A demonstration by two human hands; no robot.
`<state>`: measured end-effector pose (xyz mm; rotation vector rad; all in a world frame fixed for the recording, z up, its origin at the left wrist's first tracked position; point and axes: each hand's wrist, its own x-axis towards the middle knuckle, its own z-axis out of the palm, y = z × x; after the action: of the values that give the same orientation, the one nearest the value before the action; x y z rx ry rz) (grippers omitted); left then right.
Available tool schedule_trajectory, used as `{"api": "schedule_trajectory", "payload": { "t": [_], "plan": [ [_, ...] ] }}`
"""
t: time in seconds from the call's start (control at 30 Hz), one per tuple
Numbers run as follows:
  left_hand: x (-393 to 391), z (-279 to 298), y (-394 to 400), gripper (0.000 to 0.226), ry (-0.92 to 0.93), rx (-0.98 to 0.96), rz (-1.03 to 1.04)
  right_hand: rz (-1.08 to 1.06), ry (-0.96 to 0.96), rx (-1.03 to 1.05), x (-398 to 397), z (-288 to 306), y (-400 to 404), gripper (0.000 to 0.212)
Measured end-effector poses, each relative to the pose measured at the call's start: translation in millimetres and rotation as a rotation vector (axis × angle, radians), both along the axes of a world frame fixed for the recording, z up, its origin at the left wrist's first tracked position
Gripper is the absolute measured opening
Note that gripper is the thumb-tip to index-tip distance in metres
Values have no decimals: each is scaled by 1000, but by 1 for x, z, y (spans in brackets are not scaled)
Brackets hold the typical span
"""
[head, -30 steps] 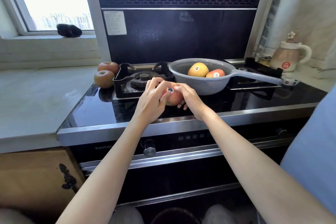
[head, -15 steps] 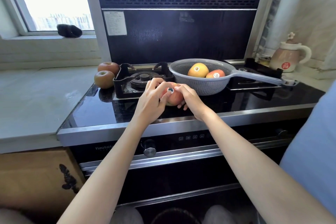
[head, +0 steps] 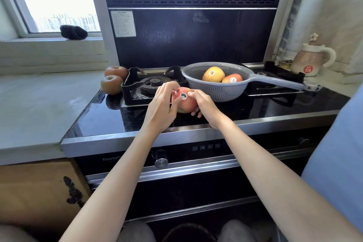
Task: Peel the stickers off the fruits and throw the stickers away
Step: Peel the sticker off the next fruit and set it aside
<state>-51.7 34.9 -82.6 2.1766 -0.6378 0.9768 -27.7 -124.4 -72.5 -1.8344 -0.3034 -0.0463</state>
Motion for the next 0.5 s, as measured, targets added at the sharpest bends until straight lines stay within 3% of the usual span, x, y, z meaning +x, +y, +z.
{"api": "schedule_trajectory", "payload": {
  "t": [0.17, 0.5],
  "plan": [
    [-2, 1, 0, 24, -17, 71, 19, -1, -7, 5, 2, -2, 0, 32],
    [-1, 2, 1, 10, -26, 57, 17, -3, -7, 15, 5, -5, 0, 29]
  ]
}}
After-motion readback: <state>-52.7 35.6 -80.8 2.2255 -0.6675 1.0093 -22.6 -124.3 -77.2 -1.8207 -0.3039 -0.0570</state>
